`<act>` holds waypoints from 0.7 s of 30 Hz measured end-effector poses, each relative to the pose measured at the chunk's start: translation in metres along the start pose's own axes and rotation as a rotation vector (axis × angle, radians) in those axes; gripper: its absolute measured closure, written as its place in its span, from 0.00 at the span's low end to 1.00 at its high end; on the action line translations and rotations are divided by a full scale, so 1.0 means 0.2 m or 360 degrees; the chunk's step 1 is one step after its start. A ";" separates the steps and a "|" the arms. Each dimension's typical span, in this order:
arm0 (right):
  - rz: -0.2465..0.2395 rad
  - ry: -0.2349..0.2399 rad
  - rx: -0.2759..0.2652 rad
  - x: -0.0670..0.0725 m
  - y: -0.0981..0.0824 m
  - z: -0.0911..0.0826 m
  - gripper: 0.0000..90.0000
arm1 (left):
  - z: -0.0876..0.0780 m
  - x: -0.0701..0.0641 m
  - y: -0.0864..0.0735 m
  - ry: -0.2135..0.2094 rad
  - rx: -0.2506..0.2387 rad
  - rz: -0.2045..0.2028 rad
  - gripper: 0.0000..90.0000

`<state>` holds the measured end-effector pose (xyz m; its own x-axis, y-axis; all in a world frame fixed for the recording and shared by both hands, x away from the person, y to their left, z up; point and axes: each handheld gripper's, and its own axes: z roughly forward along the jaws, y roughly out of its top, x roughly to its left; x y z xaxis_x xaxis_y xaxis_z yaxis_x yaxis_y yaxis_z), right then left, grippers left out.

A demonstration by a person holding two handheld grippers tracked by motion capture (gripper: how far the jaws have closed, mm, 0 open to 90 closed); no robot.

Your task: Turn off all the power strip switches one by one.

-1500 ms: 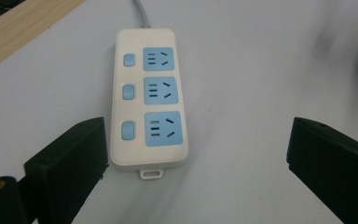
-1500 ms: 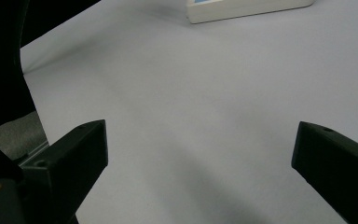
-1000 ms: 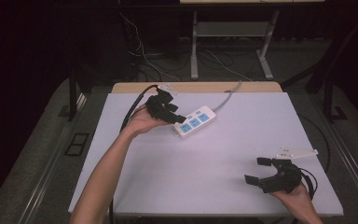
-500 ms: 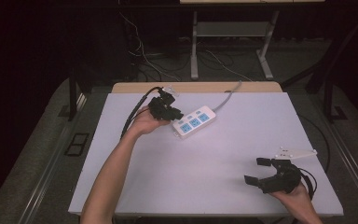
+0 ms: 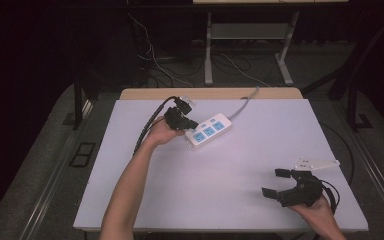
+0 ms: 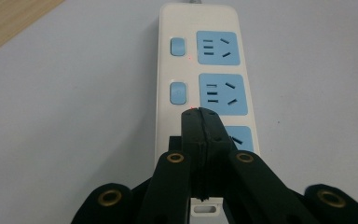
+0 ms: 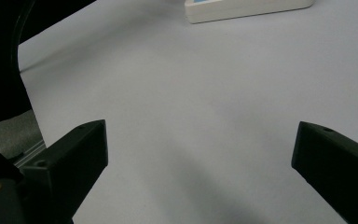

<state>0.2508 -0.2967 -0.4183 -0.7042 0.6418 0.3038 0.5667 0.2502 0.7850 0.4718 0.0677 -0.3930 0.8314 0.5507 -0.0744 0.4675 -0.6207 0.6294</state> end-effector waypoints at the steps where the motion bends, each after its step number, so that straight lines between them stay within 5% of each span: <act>1: 0.0001 0.0000 0.0001 0.00 0.00 0.00 0.04 | 0.01 0.00 0.00 0.0001 0.0005 0.0005 0.99; 16: -0.0004 0.0004 -0.0002 0.00 0.00 0.00 0.04 | 0.07 0.02 -0.03 0.0047 0.0099 -0.0010 0.99; 21: -0.0004 -0.0002 -0.0003 0.00 0.00 0.00 0.04 | 0.07 0.03 -0.04 0.0046 0.0055 -0.0043 0.99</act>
<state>0.2510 -0.2968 -0.4184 -0.7052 0.6419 0.3011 0.5641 0.2507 0.7867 0.4770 0.0691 -0.4093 0.8096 0.5829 -0.0686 0.5002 -0.6240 0.6003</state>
